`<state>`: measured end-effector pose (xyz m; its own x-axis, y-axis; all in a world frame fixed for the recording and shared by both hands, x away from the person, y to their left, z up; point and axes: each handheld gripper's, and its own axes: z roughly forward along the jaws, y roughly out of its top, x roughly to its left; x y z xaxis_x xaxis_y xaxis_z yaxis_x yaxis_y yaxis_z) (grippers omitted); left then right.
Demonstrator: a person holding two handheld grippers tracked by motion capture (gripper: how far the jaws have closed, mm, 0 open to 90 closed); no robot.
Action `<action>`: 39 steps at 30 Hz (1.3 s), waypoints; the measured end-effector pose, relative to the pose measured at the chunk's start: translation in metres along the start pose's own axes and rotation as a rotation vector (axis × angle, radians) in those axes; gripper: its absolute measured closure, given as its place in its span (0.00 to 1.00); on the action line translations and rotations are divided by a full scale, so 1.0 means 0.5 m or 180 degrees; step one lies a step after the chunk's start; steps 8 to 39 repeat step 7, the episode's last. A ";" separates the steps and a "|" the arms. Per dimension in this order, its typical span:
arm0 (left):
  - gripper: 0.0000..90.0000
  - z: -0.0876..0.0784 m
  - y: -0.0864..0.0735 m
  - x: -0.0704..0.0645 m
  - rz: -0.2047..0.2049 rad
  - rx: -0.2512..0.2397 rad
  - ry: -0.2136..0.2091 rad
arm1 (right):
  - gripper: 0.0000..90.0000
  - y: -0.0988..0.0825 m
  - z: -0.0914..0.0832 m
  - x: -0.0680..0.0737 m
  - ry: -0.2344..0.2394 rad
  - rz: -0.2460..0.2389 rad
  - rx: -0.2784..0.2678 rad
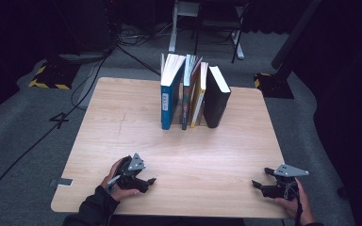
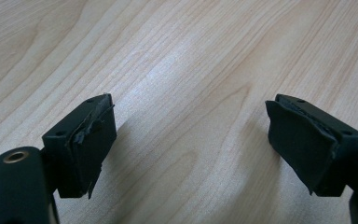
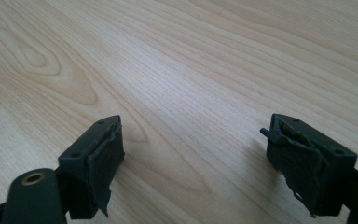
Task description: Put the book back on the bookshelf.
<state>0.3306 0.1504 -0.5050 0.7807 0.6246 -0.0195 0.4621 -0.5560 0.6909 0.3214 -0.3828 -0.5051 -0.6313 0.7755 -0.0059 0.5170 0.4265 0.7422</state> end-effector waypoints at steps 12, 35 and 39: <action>0.17 0.001 0.001 0.000 -0.0007 0.0001 0.0001 | 0.21 0.000 0.000 0.000 -0.0011 0.0009 0.0002; 0.17 0.001 0.001 0.000 -0.0007 0.0001 0.0001 | 0.21 0.000 0.000 0.000 -0.0011 0.0009 0.0002; 0.17 0.001 0.001 0.000 -0.0007 0.0001 0.0001 | 0.21 0.000 0.000 0.000 -0.0011 0.0009 0.0002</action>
